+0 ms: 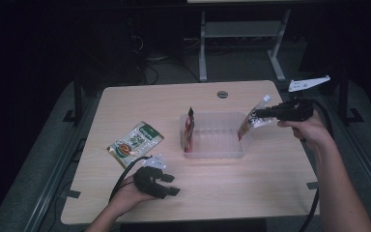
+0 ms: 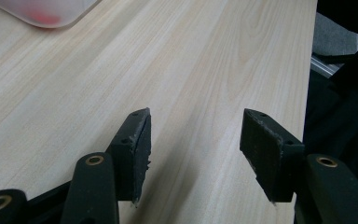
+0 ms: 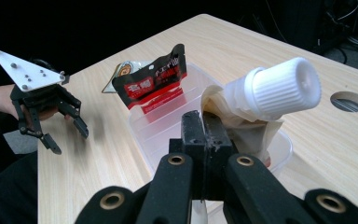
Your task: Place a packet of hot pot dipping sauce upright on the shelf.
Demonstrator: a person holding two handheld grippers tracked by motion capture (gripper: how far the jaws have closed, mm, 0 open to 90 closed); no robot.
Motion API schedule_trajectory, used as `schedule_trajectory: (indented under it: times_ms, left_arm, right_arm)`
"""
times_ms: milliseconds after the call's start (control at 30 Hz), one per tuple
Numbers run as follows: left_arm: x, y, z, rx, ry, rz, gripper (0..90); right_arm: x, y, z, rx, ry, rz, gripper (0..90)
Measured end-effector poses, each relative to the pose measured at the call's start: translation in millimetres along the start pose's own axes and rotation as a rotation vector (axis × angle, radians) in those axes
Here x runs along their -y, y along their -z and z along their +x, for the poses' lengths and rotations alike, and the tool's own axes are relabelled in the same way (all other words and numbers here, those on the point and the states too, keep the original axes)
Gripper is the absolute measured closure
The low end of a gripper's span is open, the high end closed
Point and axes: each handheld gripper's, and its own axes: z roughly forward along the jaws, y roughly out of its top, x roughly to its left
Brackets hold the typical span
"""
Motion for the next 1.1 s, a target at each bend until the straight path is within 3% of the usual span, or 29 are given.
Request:
schedule_trajectory:
  times_ms: [500,700,1100]
  left_arm:
    - [-0.2,-1.5,-0.5,0.003,-0.005,0.011,42.9]
    - [-0.2,-2.5,-1.0,0.004,-0.002,0.016,42.9]
    - [-0.2,-3.8,-1.9,0.010,-0.010,0.023,42.9]
  right_arm:
    - [10.4,0.0,-9.4,0.025,-0.015,0.052,89.7]
    - [11.7,-1.9,-14.0,0.056,-0.026,0.064,89.6]
    - [11.1,-18.1,-15.8,0.078,-0.025,0.098,89.5]
